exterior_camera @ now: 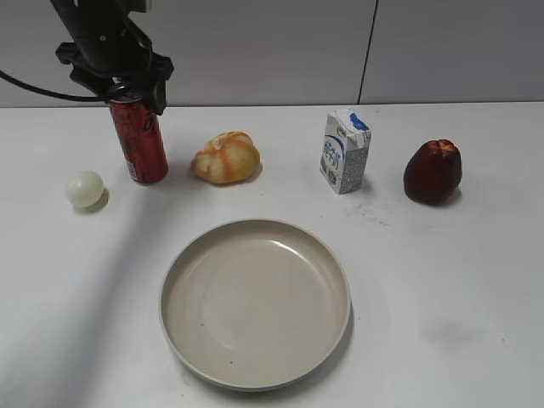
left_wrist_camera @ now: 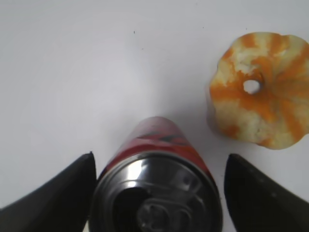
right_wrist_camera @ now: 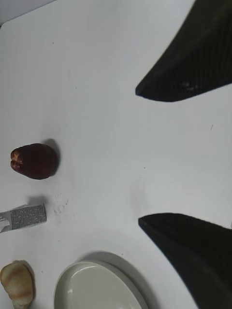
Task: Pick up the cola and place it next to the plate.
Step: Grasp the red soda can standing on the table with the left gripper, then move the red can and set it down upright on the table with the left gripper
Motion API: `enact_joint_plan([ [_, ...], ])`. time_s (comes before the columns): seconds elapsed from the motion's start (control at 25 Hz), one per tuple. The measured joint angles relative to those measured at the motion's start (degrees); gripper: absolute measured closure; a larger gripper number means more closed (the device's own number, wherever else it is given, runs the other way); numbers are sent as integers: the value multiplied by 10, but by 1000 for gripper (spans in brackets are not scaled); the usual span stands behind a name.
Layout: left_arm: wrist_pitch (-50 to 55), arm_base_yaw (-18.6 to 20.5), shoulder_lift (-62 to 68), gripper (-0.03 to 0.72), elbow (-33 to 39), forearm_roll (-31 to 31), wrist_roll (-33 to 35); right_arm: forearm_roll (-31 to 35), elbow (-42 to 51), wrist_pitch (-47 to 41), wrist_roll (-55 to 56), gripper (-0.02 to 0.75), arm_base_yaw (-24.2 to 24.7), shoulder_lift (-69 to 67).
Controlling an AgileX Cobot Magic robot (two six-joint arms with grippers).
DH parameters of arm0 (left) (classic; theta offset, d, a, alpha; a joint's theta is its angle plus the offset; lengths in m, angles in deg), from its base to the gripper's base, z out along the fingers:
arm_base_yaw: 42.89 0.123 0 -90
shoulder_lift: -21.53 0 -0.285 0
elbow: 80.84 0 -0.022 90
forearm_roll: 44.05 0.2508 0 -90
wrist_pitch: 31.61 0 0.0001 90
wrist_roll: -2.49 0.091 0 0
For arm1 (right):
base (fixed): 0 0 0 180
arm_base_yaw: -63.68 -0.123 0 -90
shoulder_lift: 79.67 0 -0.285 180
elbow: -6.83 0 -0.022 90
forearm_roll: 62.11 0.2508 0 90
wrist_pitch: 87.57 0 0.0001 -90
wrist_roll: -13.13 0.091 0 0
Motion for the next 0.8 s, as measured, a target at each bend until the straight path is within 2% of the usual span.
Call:
enact_joint_plan([
  [0.24,-5,0,5,124,0,3,0,0,0,0,0,163,0,0],
  [0.36,-5,0,5,175,0,4,0,0,0,0,0,163,0,0],
  [0.56,8,0,-2,176,0,7,0,0,0,0,0,163,0,0],
  [0.8,34,0,-76,176,1,8,0,0,0,0,0,163,0,0],
])
